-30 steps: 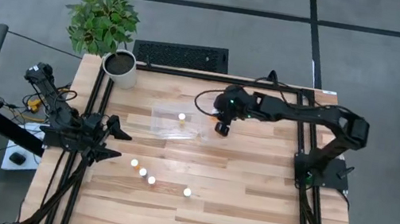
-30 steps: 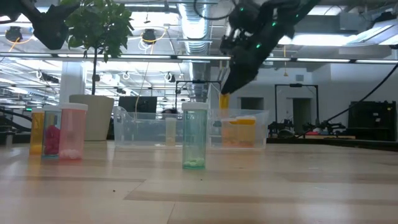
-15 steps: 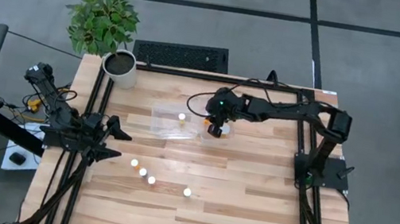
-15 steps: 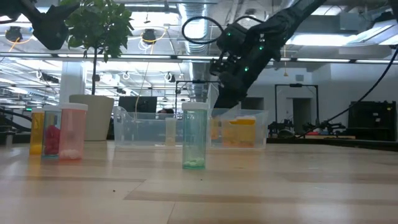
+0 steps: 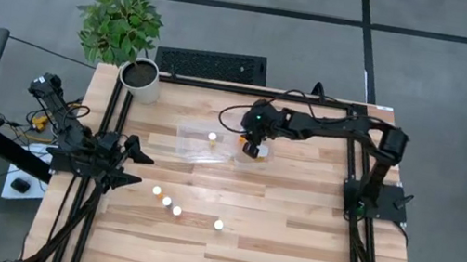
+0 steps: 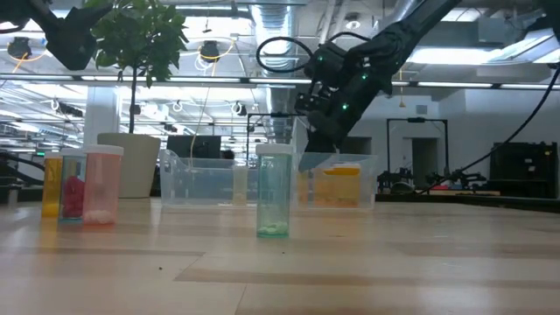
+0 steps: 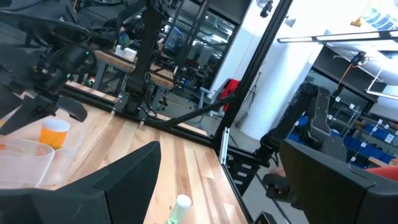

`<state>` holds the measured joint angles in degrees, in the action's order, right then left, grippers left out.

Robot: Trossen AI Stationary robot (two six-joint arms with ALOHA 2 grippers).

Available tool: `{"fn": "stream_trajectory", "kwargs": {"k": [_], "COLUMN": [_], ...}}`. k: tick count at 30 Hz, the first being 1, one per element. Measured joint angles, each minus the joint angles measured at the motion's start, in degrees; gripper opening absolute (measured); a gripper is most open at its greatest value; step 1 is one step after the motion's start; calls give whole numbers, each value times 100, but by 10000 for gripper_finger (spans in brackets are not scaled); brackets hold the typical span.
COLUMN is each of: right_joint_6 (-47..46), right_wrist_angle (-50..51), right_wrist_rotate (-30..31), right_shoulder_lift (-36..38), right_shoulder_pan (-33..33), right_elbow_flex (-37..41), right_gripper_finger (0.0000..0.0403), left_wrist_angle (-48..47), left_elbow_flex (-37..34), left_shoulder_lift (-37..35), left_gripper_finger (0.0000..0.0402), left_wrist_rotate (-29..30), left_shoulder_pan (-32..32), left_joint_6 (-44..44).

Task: Pick and place medicine bottles into bin by pill shape (circle, oval)
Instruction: Put the orange capsule bottle into the right transparent bin, then put the blue capsule bottle into the right transparent bin

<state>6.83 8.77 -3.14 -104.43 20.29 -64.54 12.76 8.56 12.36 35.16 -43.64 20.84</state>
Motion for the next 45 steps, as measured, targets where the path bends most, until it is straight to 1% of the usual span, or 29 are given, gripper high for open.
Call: {"fn": "stream_trajectory", "kwargs": {"k": [5, 17, 21, 31, 34, 39, 45], "right_joint_6": [-15, -35, -35, -33, -3, 64, 123], "right_wrist_angle": [-122, -118, -118, -72, -25, -4, 199], "right_wrist_rotate": [-1, -4, -2, -4, -4, -2, 0], "right_shoulder_lift": [-152, -120, -134, -120, -1, 401, 1128], "right_shoulder_pan": [3, 1, 1, -2, -1, 0, 7], "right_elbow_flex": [-21, -8, -8, 7, 11, 11, 9], "right_gripper_finger": [116, 120, 135, 189, 197, 200, 197], "left_wrist_angle": [2, 2, 2, 2, 2, 2, 2], "left_elbow_flex": [0, 0, 0, -2, -2, -2, -2], "left_shoulder_lift": [0, 0, 0, 0, 0, 0, 0], "left_gripper_finger": [322, 322, 322, 322, 322, 322, 322], "left_wrist_rotate": [0, -2, -4, -8, -7, -12, -35], "left_shoulder_pan": [2, 0, 1, 1, 2, 0, 0], "left_joint_6": [0, 0, 15, 24, 24, 111, 121]}}
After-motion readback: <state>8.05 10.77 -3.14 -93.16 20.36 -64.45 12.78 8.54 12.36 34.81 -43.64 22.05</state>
